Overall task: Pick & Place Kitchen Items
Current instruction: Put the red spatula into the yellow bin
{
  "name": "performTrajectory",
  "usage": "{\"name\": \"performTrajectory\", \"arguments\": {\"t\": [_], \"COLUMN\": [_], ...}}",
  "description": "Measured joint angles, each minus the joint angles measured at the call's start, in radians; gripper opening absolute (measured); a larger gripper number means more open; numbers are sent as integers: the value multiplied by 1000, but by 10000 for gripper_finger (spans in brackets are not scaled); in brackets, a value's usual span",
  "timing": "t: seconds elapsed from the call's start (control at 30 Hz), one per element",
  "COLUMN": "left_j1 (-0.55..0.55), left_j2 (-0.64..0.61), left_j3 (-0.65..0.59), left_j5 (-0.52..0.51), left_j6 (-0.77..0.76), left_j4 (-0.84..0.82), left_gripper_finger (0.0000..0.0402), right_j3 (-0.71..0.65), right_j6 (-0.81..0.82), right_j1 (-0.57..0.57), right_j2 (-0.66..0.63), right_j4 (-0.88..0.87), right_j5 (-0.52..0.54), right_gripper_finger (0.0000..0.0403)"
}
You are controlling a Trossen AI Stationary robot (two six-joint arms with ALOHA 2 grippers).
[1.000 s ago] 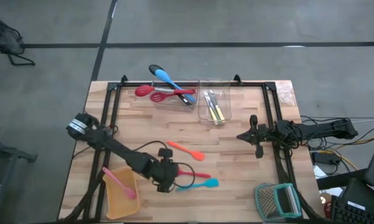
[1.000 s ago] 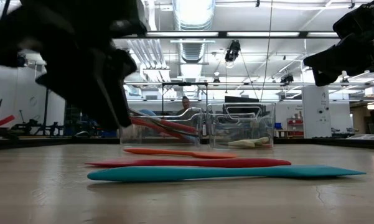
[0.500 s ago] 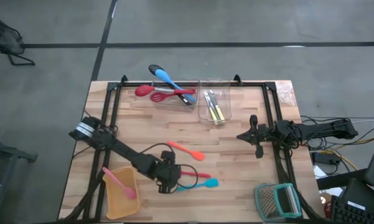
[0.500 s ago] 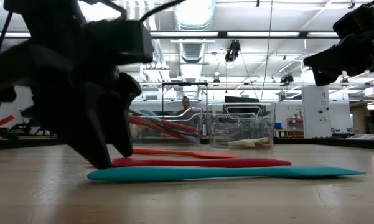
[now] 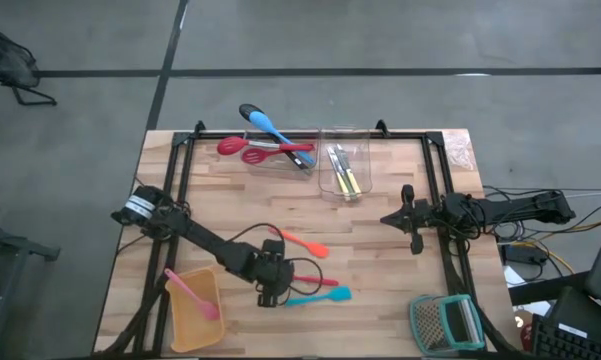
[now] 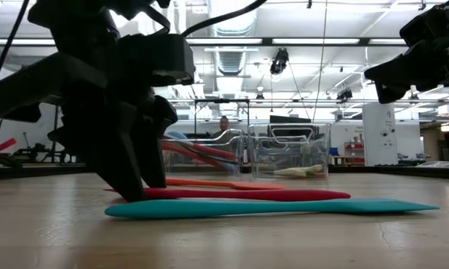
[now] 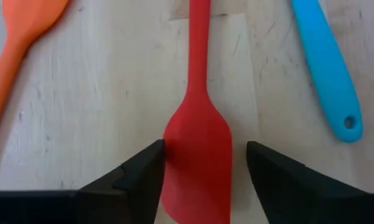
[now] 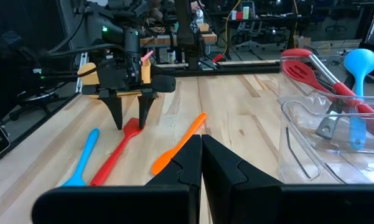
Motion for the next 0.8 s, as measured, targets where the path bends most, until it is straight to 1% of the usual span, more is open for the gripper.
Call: {"name": "performTrajectory", "arguments": {"t": [0.23,0.5,0.8], "left_j1": [7,6,6], "left_j2": [0,0,-16], "left_j3": [-1,-1,-3], "left_j5": [3,-31,-68], "left_j6": [1,6,15], "left_j4": [-1,-1,-4], "left_gripper_finger": [166,87,39], "right_j3": [0,0,0], "right_j6": [-1,0,0], "right_j1": [0,0,0], "right_j2": [0,0,0], "right_j4": [0,0,0], "right_j5": [0,0,0], "right_gripper_finger": [8,8,8]}}
